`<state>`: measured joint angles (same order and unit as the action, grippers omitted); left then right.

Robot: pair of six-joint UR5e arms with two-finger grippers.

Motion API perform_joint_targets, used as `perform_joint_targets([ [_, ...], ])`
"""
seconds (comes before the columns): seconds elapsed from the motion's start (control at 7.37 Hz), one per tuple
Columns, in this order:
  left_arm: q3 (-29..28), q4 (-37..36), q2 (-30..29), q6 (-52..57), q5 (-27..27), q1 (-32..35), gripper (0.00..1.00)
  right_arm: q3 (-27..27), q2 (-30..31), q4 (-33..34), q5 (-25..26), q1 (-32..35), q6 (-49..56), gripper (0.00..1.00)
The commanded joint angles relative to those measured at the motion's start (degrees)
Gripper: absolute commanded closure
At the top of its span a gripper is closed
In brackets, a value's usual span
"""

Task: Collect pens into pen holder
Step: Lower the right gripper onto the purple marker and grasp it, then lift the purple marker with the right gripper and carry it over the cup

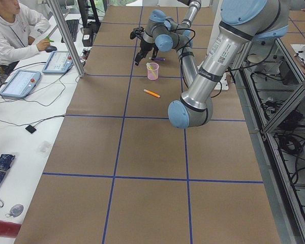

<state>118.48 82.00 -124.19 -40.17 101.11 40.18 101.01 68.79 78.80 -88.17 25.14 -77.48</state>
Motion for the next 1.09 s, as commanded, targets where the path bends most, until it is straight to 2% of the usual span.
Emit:
perform_joint_targets([
  [0.0,0.00,0.00,0.00,-0.09,-0.04,0.08,0.00,1.19,-0.76,0.04,0.62,0.34,-0.56,1.00],
  [0.27,-0.09,0.00,0.09,0.00,0.05,0.07,0.00,2.42,-3.65,0.04,8.40,1.75,-6.76,1.00],
  [0.54,-0.96,0.09,0.09,-0.09,0.05,0.08,0.00,3.93,-6.81,0.82,20.51,1.49,-18.79,1.00],
  [0.68,-1.66,0.26,0.09,-0.17,0.05,-0.01,0.00,4.19,-8.05,3.79,25.45,1.05,-21.63,1.00],
  [0.81,-2.80,1.13,0.09,-0.26,0.05,-0.10,0.00,4.28,-8.76,5.04,32.11,-1.04,-22.61,1.00],
  [0.95,-3.60,2.62,0.09,-0.35,0.14,-0.10,0.00,4.19,-9.55,5.31,36.70,-3.41,-24.36,1.00],
])
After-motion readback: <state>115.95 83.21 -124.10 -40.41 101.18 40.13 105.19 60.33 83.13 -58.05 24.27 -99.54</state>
